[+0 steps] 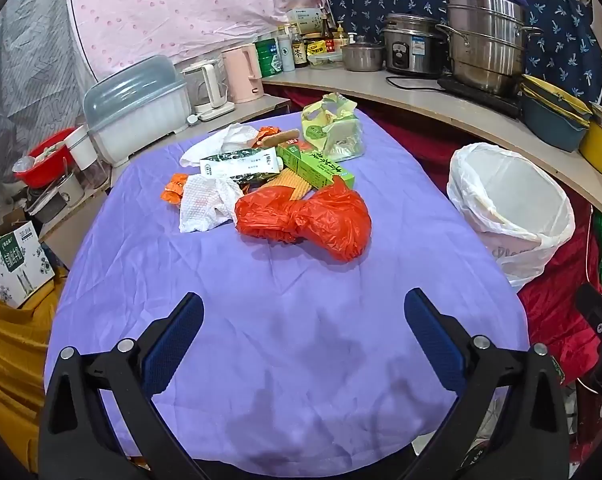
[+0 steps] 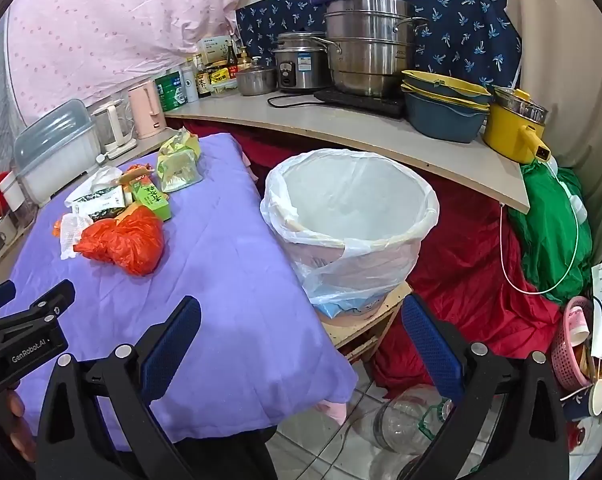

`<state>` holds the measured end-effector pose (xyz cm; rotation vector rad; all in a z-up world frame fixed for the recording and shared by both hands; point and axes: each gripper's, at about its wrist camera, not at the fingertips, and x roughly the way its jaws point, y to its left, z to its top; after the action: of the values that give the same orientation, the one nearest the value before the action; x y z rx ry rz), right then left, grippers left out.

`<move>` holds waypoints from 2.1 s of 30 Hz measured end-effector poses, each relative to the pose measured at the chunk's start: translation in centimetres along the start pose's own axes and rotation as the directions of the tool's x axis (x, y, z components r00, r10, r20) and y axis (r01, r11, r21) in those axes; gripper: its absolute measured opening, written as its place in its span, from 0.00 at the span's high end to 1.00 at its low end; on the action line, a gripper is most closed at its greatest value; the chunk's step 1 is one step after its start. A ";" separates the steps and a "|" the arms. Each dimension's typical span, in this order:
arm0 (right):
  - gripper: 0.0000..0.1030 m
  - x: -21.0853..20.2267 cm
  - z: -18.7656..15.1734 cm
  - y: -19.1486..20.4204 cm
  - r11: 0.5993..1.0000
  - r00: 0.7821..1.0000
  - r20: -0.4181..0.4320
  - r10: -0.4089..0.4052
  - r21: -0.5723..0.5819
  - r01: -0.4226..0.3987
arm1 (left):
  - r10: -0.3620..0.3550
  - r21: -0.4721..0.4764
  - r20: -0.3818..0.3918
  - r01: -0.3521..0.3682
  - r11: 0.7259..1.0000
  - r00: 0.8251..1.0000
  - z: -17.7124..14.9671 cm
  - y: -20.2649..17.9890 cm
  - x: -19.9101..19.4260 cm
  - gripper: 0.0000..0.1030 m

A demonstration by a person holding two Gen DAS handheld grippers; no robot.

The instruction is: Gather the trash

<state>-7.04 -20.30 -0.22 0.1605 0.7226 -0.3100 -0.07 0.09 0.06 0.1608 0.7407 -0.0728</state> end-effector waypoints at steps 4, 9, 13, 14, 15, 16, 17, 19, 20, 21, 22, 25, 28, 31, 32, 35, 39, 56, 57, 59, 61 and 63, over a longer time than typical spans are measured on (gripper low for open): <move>0.07 -0.2 -0.2 0.2 1.000 1.000 0.001 0.008 0.002 -0.008 | -0.009 0.004 -0.012 0.009 1.000 1.000 0.0 0.0 0.0 0.07; 0.07 -0.1 0.0 0.3 1.000 1.000 0.005 0.009 -0.002 -0.009 | -0.007 0.011 -0.006 0.007 1.000 1.000 0.1 0.0 -0.2 0.07; 0.07 -0.9 -0.1 0.3 1.000 1.000 0.015 0.008 -0.007 -0.008 | -0.007 0.013 -0.002 0.007 1.000 1.000 0.1 -0.4 -0.2 0.07; 0.07 -0.9 -0.1 0.3 1.000 1.000 0.016 0.008 -0.008 -0.008 | -0.007 0.013 0.000 0.007 1.000 1.000 0.1 -0.5 -0.3 0.07; 0.07 -0.8 0.0 0.2 1.000 1.000 0.018 0.008 -0.007 -0.008 | -0.008 0.013 0.001 0.008 1.000 1.000 0.1 -0.6 -0.3 0.07; 0.07 -0.5 0.0 0.4 1.000 1.000 0.014 0.004 -0.006 -0.004 | -0.009 0.014 0.002 0.009 1.000 1.000 0.1 -0.7 -0.3 0.07; 0.07 -0.3 0.0 0.2 1.000 1.000 0.015 0.005 -0.005 -0.005 | -0.007 0.015 0.002 0.007 1.000 1.000 0.2 -0.9 -0.4 0.07; 0.07 -0.3 -0.1 0.4 1.000 1.000 0.017 0.006 -0.006 -0.006 | -0.016 0.010 0.001 0.016 1.000 1.000 0.1 -0.5 -0.5 0.07; 0.07 -0.3 -0.1 0.4 1.000 1.000 0.018 0.007 -0.006 -0.006 | -0.015 0.008 0.002 0.015 1.000 1.000 0.1 -0.5 -0.5 0.07; 0.07 -0.3 -0.1 0.4 1.000 1.000 0.018 0.007 -0.006 -0.007 | -0.016 0.007 0.001 0.016 1.000 1.000 0.1 -0.6 -0.5 0.07; 0.07 -0.3 -0.2 0.3 1.000 1.000 0.018 0.008 -0.004 -0.008 | -0.016 0.005 0.000 0.016 1.000 1.000 0.1 -0.7 -0.6 0.07; 0.07 -0.3 -0.2 0.3 1.000 1.000 0.019 0.009 -0.005 -0.009 | -0.018 0.004 0.003 0.018 1.000 1.000 0.1 -0.6 -0.6 0.07; 0.07 -0.3 -0.1 0.3 1.000 1.000 0.020 0.008 -0.006 -0.008 | -0.018 0.000 0.000 0.018 1.000 1.000 0.2 -0.5 -0.5 0.07; 0.07 -0.3 0.0 0.3 1.000 1.000 0.020 0.010 -0.006 -0.010 | -0.017 0.000 0.000 0.017 1.000 1.000 0.2 -0.6 -0.6 0.07; 0.07 -0.3 0.0 0.3 1.000 1.000 0.020 0.011 -0.006 -0.011 | -0.016 -0.001 0.002 0.016 1.000 1.000 0.2 -0.6 -0.6 0.07; 0.07 -0.4 -0.1 0.4 1.000 1.000 0.026 0.009 -0.010 -0.009 | -0.018 -0.008 0.002 0.018 1.000 1.000 0.3 -0.6 -0.7 0.07; 0.07 -0.5 -0.1 0.6 1.000 0.999 0.032 0.006 -0.016 -0.006 | -0.021 -0.020 0.000 0.021 1.000 1.000 0.1 0.0 -0.4 0.07; 0.07 -0.4 0.0 1.5 0.999 0.999 0.035 0.009 -0.034 -0.007 | -0.027 -0.029 0.003 0.027 0.999 1.000 0.3 0.2 -0.1 0.07; 0.07 -0.4 0.0 1.5 0.999 0.999 0.035 0.008 -0.034 -0.007 | -0.026 -0.030 0.003 0.026 0.999 1.000 0.3 0.2 -0.1 0.07; 0.07 -0.4 0.1 1.5 0.999 0.999 0.035 0.008 -0.033 -0.006 | -0.026 -0.029 0.002 0.026 0.999 1.000 0.2 0.1 0.0 0.07; 0.07 -0.4 0.1 1.5 0.999 0.999 0.035 0.007 -0.034 -0.006 | -0.025 -0.028 0.003 0.025 0.999 1.000 0.2 0.5 -0.3 0.07; 0.07 -0.4 0.1 1.5 0.999 0.999 0.036 0.009 -0.035 -0.007 | -0.024 -0.029 0.005 0.024 0.999 1.000 0.3 0.5 -0.2 0.07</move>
<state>-6.80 -18.85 0.16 0.1248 0.6914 -0.2919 -0.01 0.54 0.47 0.1240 0.7388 -0.0856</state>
